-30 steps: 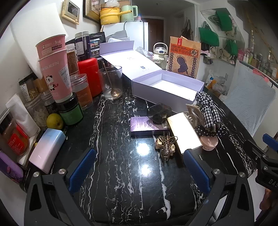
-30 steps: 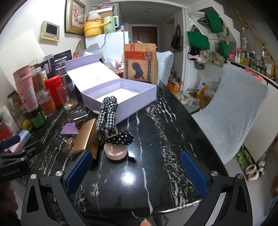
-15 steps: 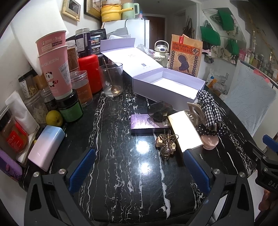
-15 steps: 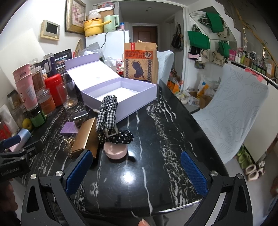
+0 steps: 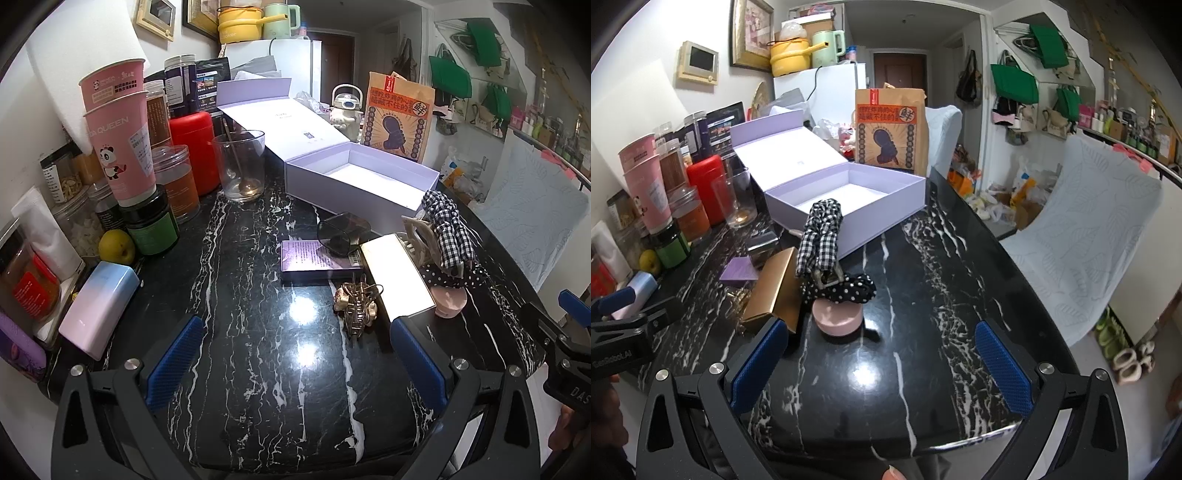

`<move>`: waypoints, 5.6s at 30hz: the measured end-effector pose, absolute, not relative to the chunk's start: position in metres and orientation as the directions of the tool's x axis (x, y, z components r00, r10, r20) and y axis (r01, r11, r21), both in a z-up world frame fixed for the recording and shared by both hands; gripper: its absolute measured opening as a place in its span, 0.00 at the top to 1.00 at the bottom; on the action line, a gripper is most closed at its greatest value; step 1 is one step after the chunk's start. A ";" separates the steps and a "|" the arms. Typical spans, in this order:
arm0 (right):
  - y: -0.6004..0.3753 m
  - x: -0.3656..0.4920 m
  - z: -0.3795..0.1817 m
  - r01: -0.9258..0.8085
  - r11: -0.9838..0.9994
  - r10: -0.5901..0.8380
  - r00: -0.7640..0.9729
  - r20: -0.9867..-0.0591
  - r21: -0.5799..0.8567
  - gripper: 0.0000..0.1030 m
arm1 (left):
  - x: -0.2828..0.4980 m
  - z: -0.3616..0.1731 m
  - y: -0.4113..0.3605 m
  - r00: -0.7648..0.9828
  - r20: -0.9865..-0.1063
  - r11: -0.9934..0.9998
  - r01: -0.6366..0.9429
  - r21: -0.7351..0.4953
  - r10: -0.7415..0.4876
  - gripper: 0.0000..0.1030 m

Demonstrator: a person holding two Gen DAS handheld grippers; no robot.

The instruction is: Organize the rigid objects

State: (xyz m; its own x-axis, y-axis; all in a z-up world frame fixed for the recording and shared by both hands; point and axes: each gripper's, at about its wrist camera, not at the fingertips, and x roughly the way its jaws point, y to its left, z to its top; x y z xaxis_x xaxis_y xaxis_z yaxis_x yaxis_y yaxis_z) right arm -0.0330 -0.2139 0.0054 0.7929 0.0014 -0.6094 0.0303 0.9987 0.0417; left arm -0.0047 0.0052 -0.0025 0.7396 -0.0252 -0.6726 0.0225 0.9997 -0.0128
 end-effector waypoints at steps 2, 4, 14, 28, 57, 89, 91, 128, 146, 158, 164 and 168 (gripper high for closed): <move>-0.213 -0.033 0.006 0.025 0.999 0.005 0.794 -0.608 0.041 0.00 | -0.005 -0.003 0.005 0.740 -0.672 1.000 0.022 -0.015 -0.027 0.00; -0.213 -0.034 0.006 0.023 0.999 0.006 0.794 -0.608 0.040 0.00 | -0.004 -0.003 0.005 0.739 -0.673 1.000 0.024 -0.018 -0.029 0.00; -0.213 -0.034 0.006 0.018 0.999 0.008 0.794 -0.607 0.036 0.00 | -0.006 -0.004 0.004 0.737 -0.675 0.999 0.028 -0.019 -0.033 0.00; -0.210 -0.035 0.008 0.009 0.999 0.017 0.799 -0.601 0.041 0.00 | -0.009 -0.001 0.005 0.741 -0.670 0.999 0.025 -0.025 -0.035 0.00; -0.199 -0.009 -0.016 -0.071 0.996 0.089 0.772 -0.629 0.053 0.15 | 0.024 -0.030 0.002 0.707 -0.694 0.990 0.117 -0.073 -0.135 0.00; -0.212 -0.003 -0.040 -0.064 0.995 0.097 0.731 -0.676 0.074 0.15 | 0.065 -0.068 -0.021 0.633 -0.744 0.967 0.247 -0.067 -0.214 0.35; -0.211 -0.001 -0.042 -0.075 0.995 0.101 0.727 -0.679 0.067 0.15 | 0.068 -0.071 -0.024 0.628 -0.749 0.965 0.255 -0.055 -0.209 0.35; -0.223 0.038 -0.040 -0.227 0.940 0.336 0.751 -0.569 0.255 0.79 | 0.040 -0.069 0.003 0.634 -0.727 0.962 0.225 -0.153 -0.264 0.61; -0.233 -0.012 -0.023 -0.256 0.935 0.347 0.807 -0.477 0.247 0.85 | 0.029 -0.058 -0.002 0.645 -0.707 0.955 0.243 -0.171 -0.290 0.61; -0.233 -0.014 -0.003 -0.268 0.929 0.362 0.806 -0.469 0.257 0.85 | 0.036 -0.024 -0.009 0.669 -0.681 0.950 0.282 -0.137 -0.297 0.61; -0.235 -0.013 0.009 -0.257 0.937 0.341 0.813 -0.472 0.235 0.85 | 0.042 -0.008 -0.017 0.684 -0.671 0.950 0.294 -0.105 -0.285 0.61; -0.234 -0.006 0.017 -0.252 0.939 0.336 0.814 -0.473 0.233 0.85 | 0.051 0.008 -0.022 0.692 -0.660 0.947 0.306 -0.098 -0.291 0.61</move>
State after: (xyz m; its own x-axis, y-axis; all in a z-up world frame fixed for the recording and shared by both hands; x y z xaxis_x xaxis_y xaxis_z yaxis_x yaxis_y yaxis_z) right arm -0.0055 -0.2340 0.0171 0.8145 0.3359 -0.4731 -0.2521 0.9393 0.2327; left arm 0.0509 -0.0224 0.0077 0.6923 -0.2915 -0.6601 0.3056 0.9471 -0.0977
